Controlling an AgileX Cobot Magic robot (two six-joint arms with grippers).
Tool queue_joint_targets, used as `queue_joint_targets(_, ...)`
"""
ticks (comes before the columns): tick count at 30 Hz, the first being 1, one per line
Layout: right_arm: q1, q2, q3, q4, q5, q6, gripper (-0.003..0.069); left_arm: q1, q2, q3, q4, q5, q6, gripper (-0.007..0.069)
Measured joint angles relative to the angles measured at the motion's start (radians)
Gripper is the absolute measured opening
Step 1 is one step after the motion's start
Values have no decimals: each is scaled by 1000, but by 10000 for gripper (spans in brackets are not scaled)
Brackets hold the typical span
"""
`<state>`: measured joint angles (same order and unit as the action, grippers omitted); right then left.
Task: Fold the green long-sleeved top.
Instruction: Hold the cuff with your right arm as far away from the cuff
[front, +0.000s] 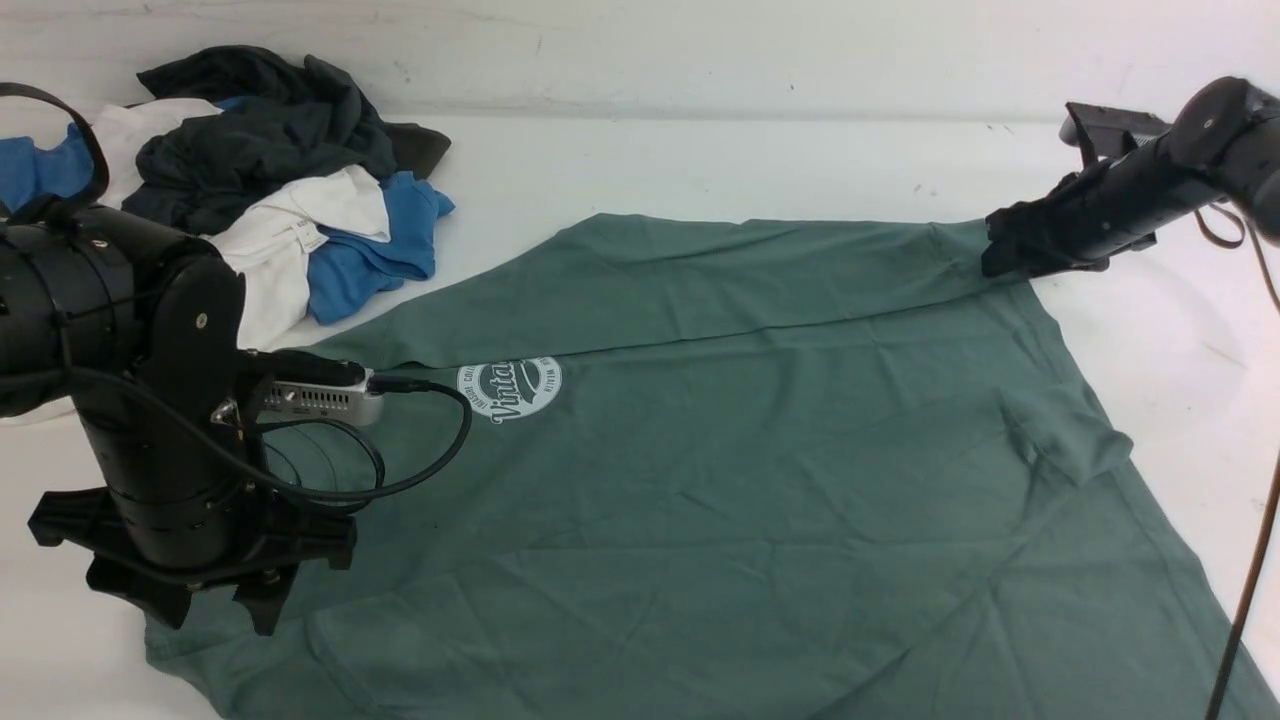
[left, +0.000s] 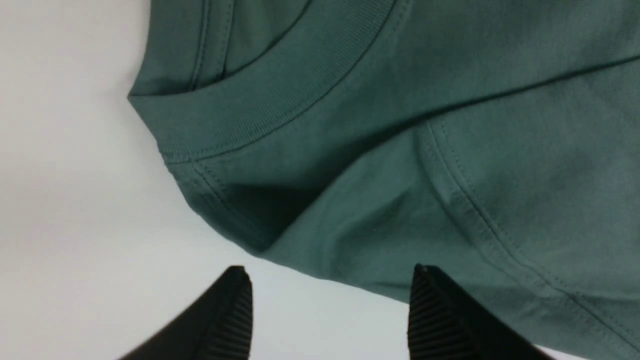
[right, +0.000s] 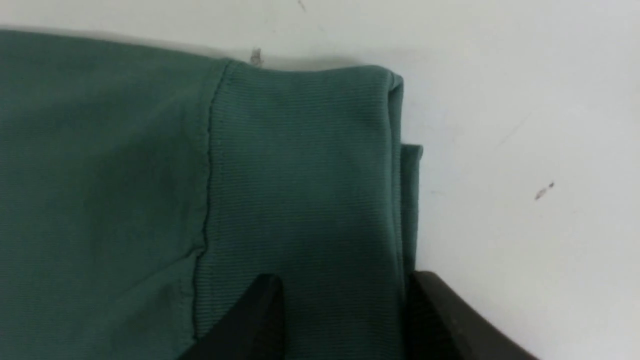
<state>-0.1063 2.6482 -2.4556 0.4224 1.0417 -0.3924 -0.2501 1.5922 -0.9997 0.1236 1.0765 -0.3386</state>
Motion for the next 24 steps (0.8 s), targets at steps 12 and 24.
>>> queue_joint_targets(12,0,0,-2,-51,-1,0,170,0,0,0,0,-1,0,396)
queue_joint_targets(24,0,0,-64,-125,39,6,10,0,0,0,0,-2,0,396)
